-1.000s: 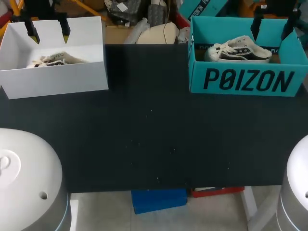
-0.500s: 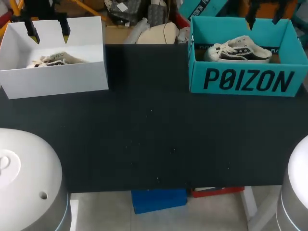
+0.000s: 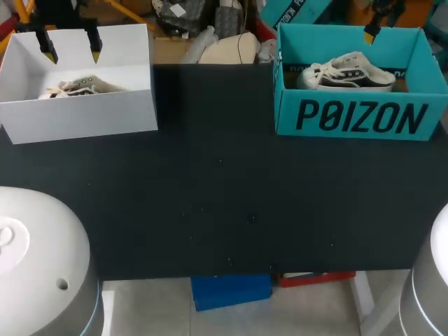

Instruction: Take the shoe out of the shoebox, open the shoe tongue, remove and reinsert the insole, then place the shoe into the shoebox

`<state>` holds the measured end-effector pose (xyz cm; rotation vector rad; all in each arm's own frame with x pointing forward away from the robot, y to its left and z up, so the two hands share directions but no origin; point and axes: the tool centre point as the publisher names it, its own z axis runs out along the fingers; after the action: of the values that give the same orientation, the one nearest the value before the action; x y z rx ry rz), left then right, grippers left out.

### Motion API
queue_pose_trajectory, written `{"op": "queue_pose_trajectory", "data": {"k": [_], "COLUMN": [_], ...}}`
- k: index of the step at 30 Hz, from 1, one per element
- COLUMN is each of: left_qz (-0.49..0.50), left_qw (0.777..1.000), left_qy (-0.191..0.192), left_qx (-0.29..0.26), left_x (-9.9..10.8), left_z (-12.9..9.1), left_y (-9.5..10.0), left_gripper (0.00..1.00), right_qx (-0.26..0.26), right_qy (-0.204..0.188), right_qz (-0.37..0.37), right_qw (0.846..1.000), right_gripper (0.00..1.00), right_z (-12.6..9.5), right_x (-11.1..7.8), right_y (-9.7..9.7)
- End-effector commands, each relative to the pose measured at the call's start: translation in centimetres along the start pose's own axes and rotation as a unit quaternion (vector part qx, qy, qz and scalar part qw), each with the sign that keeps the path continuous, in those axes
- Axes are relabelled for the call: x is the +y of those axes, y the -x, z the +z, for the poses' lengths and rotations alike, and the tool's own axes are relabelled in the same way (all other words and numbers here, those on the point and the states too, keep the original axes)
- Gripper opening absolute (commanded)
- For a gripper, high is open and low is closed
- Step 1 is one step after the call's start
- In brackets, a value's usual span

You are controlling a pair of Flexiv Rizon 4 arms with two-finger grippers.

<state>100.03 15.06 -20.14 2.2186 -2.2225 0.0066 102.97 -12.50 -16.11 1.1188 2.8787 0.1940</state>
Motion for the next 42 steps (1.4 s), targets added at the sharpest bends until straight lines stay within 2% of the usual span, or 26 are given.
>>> {"op": "queue_pose_trajectory", "data": {"k": [1,6,11,13,14,15,16,18,19,20,22,25,26,28,29,30,42], "left_qz": [0.000,0.000,0.000,0.000,0.000,0.000,0.000,0.000,0.000,0.000,0.000,0.000,0.000,0.000,0.000,0.000,0.000], "left_qw": [1.000,1.000,1.000,1.000,1.000,1.000,1.000,1.000,1.000,1.000,1.000,1.000,1.000,1.000,1.000,1.000,1.000], "left_qy": [0.001,0.001,0.001,0.001,0.001,0.001,0.001,0.001,0.001,0.001,0.001,0.001,0.001,0.001,0.001,0.001,0.001], "left_qx": [-0.001,-0.001,-0.001,-0.001,-0.001,-0.001,-0.001,-0.001,-0.001,-0.001,-0.001,-0.001,-0.001,-0.001,-0.001,-0.001,-0.001], "left_x": [0.0,0.0,0.0,0.0,0.0,0.0,0.0,0.0,0.0,0.0,0.0,0.0,0.0,0.0,0.0,0.0,0.0], "left_z": [-0.1,-0.1,-0.1,-0.1,-0.1,-0.1,-0.1,-0.1,-0.1,-0.1,-0.1,-0.1,-0.1,-0.1,-0.1,-0.1,-0.1], "left_y": [0.0,0.0,0.0,0.0,0.0,0.0,0.0,0.0,0.0,0.0,0.0,0.0,0.0,0.0,0.0,0.0,0.0], "left_gripper": [1.00,1.00,1.00,1.00,1.00,1.00,1.00,1.00,1.00,1.00,1.00,1.00,1.00,1.00,1.00,1.00,1.00], "right_qx": [0.027,0.038,0.046,0.046,0.047,0.045,0.045,0.042,0.040,0.039,0.037,0.032,0.030,0.026,0.028,0.029,0.019], "right_qy": [-0.005,-0.063,-0.080,-0.079,-0.079,-0.079,-0.078,-0.076,-0.075,-0.075,-0.074,-0.082,-0.079,-0.087,-0.090,-0.095,-0.101], "right_qz": [-0.240,-0.319,-0.345,-0.344,-0.344,-0.343,-0.344,-0.344,-0.345,-0.345,-0.345,-0.339,-0.335,-0.331,-0.327,-0.321,-0.296], "right_qw": [0.970,0.945,0.934,0.935,0.934,0.935,0.935,0.935,0.935,0.935,0.935,0.937,0.938,0.939,0.940,0.942,0.950], "right_gripper": [1.00,1.00,1.00,1.00,0.84,0.78,0.82,0.78,0.67,0.65,0.65,0.77,0.77,0.64,0.50,0.45,0.45], "right_z": [0.4,1.8,4.4,5.6,6.2,6.7,7.2,8.3,8.9,9.4,10.3,11.6,11.9,12.7,13.0,13.4,17.4], "right_x": [-0.3,0.9,1.9,2.2,2.3,2.5,2.6,2.9,3.1,3.1,3.3,3.3,3.2,2.9,2.8,2.7,2.6], "right_y": [0.9,2.8,3.9,4.2,4.4,4.5,4.6,5.0,5.1,5.3,5.5,5.9,6.1,6.5,6.5,6.6,8.4]}}
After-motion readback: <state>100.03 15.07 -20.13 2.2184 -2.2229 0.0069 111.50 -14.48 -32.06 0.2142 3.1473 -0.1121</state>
